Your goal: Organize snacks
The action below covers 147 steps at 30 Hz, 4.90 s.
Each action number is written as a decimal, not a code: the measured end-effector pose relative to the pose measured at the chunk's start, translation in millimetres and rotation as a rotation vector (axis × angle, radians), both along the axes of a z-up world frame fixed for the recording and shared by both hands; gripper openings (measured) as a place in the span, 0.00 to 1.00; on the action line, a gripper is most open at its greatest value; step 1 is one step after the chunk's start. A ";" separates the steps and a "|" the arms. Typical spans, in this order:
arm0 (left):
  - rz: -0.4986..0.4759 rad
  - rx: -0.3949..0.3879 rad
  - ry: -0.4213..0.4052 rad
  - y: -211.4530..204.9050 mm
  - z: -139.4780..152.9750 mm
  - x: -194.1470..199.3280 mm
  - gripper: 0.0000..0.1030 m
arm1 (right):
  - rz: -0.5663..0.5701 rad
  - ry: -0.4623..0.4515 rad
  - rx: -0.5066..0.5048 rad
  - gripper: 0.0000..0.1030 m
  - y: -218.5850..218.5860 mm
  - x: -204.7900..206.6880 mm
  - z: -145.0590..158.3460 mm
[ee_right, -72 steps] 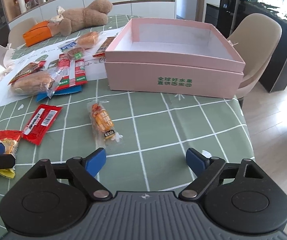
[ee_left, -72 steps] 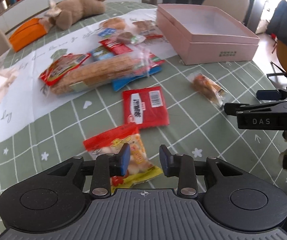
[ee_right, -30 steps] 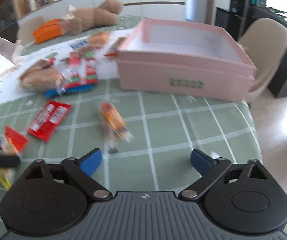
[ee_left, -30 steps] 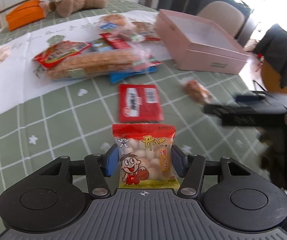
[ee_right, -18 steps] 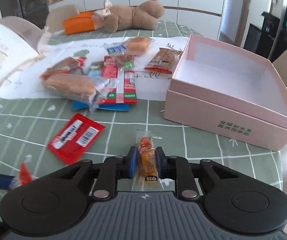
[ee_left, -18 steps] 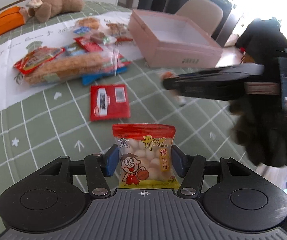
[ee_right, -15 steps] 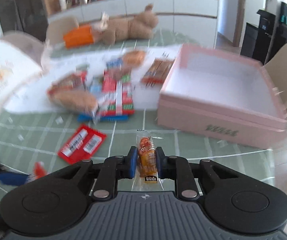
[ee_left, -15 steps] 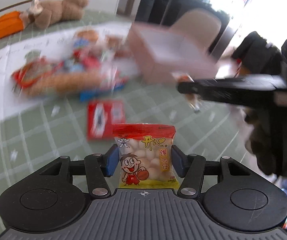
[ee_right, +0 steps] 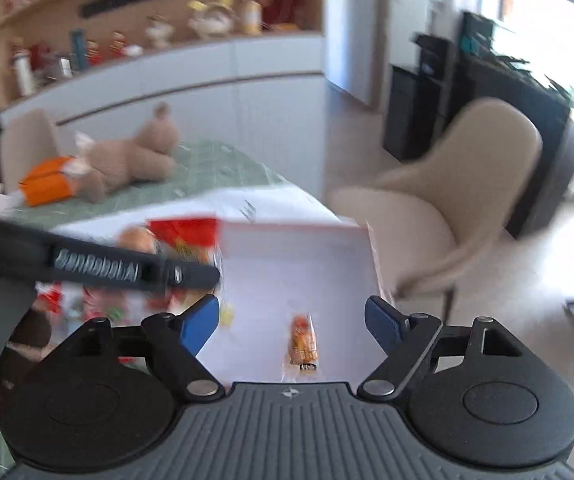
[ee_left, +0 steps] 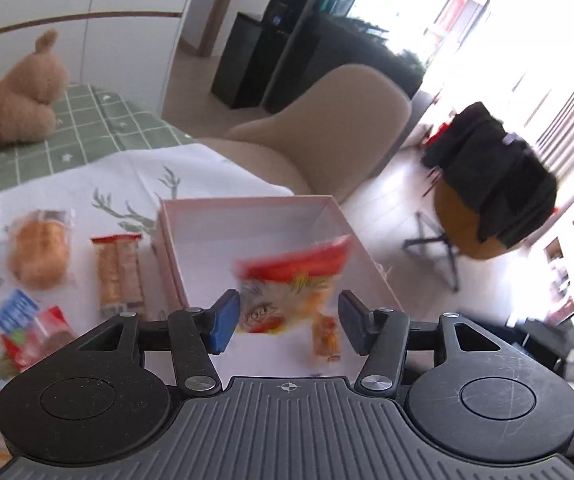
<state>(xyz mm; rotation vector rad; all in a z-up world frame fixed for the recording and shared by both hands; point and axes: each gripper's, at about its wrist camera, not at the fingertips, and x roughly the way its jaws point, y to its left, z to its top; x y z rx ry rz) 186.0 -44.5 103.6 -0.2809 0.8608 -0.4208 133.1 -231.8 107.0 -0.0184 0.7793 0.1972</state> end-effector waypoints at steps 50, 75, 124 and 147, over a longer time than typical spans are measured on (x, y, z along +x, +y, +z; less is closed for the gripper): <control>0.392 0.259 -0.001 150.2 -60.2 -116.4 0.57 | 0.208 0.179 -0.058 0.83 87.8 -64.4 -110.9; 0.762 -0.187 0.218 183.9 -91.9 -105.6 0.57 | 0.051 0.016 -0.060 1.00 59.7 -85.0 -130.2; 0.423 0.133 0.146 156.1 -72.2 -212.6 0.40 | 0.394 0.268 0.020 0.15 183.3 6.8 -75.4; 0.020 0.423 0.061 -4.9 -77.8 -159.0 0.42 | 0.087 0.234 -0.009 0.45 27.4 -78.1 -95.2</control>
